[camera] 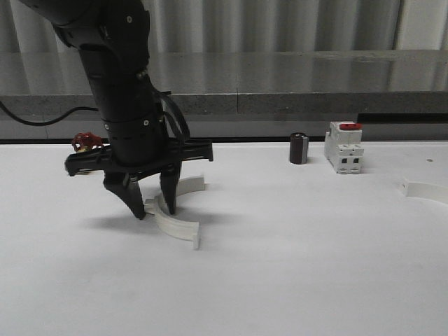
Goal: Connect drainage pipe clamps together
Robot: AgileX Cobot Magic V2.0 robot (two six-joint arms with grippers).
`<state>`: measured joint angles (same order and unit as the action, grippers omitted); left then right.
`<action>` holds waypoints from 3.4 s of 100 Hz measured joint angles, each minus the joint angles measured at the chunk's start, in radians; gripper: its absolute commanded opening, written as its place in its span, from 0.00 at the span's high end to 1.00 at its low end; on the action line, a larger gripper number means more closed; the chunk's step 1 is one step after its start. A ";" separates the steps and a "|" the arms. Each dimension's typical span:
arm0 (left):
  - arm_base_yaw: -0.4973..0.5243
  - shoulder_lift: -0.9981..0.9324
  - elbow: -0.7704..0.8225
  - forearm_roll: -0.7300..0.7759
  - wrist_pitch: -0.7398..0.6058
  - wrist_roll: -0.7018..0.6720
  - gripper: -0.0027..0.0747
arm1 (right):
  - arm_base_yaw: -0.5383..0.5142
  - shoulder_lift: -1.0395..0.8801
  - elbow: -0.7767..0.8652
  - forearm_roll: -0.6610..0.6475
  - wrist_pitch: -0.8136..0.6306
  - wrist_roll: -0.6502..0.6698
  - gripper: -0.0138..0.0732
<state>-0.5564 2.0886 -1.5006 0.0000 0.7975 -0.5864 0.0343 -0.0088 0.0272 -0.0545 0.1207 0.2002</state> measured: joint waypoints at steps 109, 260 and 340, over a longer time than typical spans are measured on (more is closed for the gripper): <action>0.138 -0.812 0.475 0.198 -0.244 0.211 0.11 | 0.000 0.000 0.000 0.000 0.000 0.000 0.90; 0.390 -1.638 1.039 0.191 -0.305 0.259 0.99 | 0.000 0.846 -0.719 0.002 0.569 0.022 0.17; 0.390 -1.638 1.039 0.191 -0.305 0.259 0.99 | -0.102 1.545 -1.058 0.017 0.611 -0.044 0.21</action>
<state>-0.1669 0.4504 -0.4616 0.1915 0.4923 -0.3273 -0.0677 1.5361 -1.0312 -0.0370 0.7320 0.1566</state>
